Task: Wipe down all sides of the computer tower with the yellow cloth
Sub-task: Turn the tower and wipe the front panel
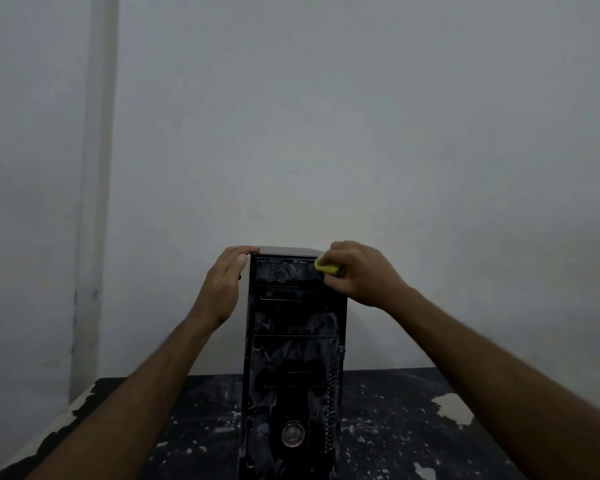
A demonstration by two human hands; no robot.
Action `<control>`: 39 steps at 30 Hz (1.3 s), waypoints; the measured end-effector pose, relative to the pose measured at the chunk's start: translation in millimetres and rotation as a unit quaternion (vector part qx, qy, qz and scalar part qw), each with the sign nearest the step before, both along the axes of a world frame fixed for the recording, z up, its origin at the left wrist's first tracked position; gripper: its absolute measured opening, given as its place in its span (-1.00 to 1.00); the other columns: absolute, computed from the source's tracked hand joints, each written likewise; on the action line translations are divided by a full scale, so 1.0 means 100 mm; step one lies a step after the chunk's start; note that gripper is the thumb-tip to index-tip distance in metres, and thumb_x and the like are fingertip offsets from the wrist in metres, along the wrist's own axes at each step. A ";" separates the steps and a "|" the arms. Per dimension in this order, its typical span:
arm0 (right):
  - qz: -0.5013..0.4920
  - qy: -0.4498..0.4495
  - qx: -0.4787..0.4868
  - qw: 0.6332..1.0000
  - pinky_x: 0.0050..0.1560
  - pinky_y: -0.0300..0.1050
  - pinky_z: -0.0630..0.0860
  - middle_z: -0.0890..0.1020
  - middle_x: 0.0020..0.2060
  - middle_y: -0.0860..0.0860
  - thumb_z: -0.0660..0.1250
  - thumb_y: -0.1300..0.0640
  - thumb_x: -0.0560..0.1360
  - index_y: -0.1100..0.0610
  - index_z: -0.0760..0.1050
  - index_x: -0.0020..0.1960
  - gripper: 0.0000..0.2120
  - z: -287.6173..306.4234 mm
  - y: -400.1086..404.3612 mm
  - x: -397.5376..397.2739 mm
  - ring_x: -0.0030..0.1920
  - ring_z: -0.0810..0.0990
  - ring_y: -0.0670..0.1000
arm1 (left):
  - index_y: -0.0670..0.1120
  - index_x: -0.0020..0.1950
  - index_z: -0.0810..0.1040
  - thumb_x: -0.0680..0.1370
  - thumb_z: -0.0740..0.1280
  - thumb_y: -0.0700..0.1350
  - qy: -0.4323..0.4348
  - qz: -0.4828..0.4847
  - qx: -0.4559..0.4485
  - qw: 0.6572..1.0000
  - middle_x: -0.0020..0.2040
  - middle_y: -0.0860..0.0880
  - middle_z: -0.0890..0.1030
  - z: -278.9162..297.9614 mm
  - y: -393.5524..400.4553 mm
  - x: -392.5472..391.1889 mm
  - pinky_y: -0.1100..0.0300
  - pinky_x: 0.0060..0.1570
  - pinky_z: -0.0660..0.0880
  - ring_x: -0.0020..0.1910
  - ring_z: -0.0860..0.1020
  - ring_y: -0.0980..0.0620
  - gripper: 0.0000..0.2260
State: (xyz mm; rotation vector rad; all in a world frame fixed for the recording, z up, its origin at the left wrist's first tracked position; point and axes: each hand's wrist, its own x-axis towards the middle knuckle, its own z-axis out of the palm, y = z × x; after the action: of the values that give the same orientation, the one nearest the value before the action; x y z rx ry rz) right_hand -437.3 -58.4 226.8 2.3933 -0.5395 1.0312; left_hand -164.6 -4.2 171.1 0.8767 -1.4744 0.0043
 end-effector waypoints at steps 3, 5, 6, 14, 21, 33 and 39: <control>-0.013 -0.030 0.012 0.999 -0.25 -0.06 0.49 0.61 -0.18 -0.07 0.34 0.00 0.42 0.04 0.66 -0.03 -0.79 0.10 0.00 -0.06 -0.12 0.57 0.04 | -0.06 0.33 0.58 0.67 0.05 0.02 -0.001 0.004 -0.005 1.000 0.26 0.08 0.57 0.00 0.00 -0.02 0.47 0.03 0.38 0.15 0.51 0.28 -0.60; -0.006 -0.031 0.000 1.000 -0.24 -0.04 0.50 0.60 -0.17 -0.05 0.36 0.03 0.45 0.05 0.66 -0.01 -0.82 0.11 0.04 0.06 -0.10 0.56 0.05 | -0.05 0.32 0.58 0.67 0.05 0.02 0.006 0.003 -0.005 1.000 0.26 0.08 0.57 -0.01 -0.02 -0.02 0.47 0.02 0.38 0.15 0.51 0.27 -0.60; -0.001 -0.018 -0.005 1.000 -0.25 -0.03 0.50 0.60 -0.16 -0.04 0.37 0.03 0.46 0.06 0.65 0.00 -0.83 0.06 0.04 0.14 -0.10 0.56 0.05 | -0.04 0.33 0.58 0.67 0.05 0.03 0.005 0.005 -0.004 1.000 0.27 0.09 0.57 -0.01 -0.02 -0.01 0.46 0.01 0.38 0.15 0.51 0.27 -0.60; -0.006 -0.059 -0.014 0.998 -0.26 -0.03 0.51 0.62 -0.16 -0.06 0.40 0.02 0.45 0.05 0.65 -0.04 -0.85 0.03 0.05 0.19 -0.09 0.56 0.04 | -0.04 0.32 0.58 0.67 0.04 0.01 -0.018 0.009 0.006 1.000 0.25 0.16 0.56 0.03 0.00 0.01 0.46 0.06 0.38 0.21 0.50 0.26 -0.61; -0.002 -0.048 -0.031 0.998 -0.28 -0.07 0.47 0.64 -0.15 -0.05 0.42 0.02 0.43 0.06 0.64 -0.05 -0.85 0.02 0.02 0.22 -0.09 0.57 0.05 | -0.05 0.31 0.59 0.67 0.06 -0.01 -0.015 0.019 -0.003 1.000 0.25 0.11 0.57 0.02 0.01 -0.01 0.44 0.12 0.38 0.24 0.51 0.25 -0.62; 0.183 -0.248 0.134 0.942 -0.07 -0.04 0.57 0.69 -0.10 -0.03 0.27 0.01 0.58 0.13 0.66 0.03 -0.75 0.09 0.26 0.25 -0.08 0.64 -0.06 | -0.02 0.30 0.62 0.65 0.22 0.07 -0.102 0.143 -0.077 0.981 0.14 0.11 0.65 0.15 0.50 -0.59 0.10 0.13 0.53 0.10 0.56 0.12 -0.68; 0.303 -0.202 0.361 0.858 0.47 -0.27 0.28 0.36 0.54 0.02 0.00 -0.06 0.61 0.15 0.26 0.60 -0.39 -0.08 0.63 0.55 0.50 0.32 -0.17 | 0.03 0.65 0.22 0.72 0.14 0.12 0.073 -0.077 0.015 0.994 0.58 0.11 0.34 0.29 0.55 -1.09 0.26 0.47 0.32 0.52 0.33 0.22 -0.50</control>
State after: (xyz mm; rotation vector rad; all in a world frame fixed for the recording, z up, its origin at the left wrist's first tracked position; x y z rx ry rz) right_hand -381.9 4.3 219.2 3.1258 -0.3365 1.9094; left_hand -273.2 51.1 199.8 0.7700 -1.4034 -0.1932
